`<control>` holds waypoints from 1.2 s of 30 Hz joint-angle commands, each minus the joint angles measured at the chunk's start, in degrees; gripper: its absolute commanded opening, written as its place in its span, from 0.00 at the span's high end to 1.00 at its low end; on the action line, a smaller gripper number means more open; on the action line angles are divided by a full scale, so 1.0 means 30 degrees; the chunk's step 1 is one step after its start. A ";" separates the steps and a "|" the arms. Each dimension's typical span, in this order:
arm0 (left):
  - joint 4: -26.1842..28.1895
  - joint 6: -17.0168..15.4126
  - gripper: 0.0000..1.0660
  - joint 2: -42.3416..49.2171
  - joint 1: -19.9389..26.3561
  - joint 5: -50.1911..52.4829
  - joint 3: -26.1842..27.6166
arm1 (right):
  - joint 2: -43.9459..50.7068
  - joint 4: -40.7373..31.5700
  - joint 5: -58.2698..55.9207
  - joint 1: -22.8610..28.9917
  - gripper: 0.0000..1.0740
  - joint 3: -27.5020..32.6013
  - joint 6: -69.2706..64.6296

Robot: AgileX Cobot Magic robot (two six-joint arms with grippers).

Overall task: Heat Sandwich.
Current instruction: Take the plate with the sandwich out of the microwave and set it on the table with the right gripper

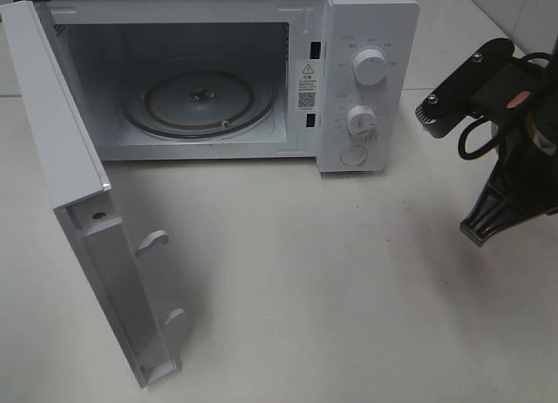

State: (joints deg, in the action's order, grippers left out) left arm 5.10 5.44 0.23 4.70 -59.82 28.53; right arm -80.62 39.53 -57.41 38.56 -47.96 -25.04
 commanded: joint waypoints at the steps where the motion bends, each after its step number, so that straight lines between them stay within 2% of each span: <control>1: 0.0057 -0.0057 0.09 0.0497 -0.0153 0.0134 -0.0057 | -0.0764 0.0745 -0.1146 0.0000 0.97 -0.0764 -0.0134; 11: 0.0057 -0.0057 0.09 0.0497 -0.0153 0.0134 -0.0057 | -0.2731 0.0745 -0.2540 0.0000 0.97 -0.2063 -0.2101; 18: 0.0057 -0.0057 0.09 0.0497 -0.0153 0.0134 -0.0057 | -0.3419 0.1050 -0.2502 -0.0191 0.96 -0.2063 -0.2769; 26: 0.0057 -0.0057 0.09 0.0497 -0.0153 0.0134 -0.0057 | -0.4469 0.1127 -0.1642 -0.1356 0.95 -0.2044 -0.2941; 36: 0.0057 -0.0057 0.09 0.0497 -0.0153 0.0134 -0.0057 | -0.5138 0.1719 -0.0917 -0.2005 0.95 -0.2024 -0.4087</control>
State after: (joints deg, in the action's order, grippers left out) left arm 5.10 5.44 0.23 4.70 -59.82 28.53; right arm -95.45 42.00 -59.53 33.00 -53.86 -36.21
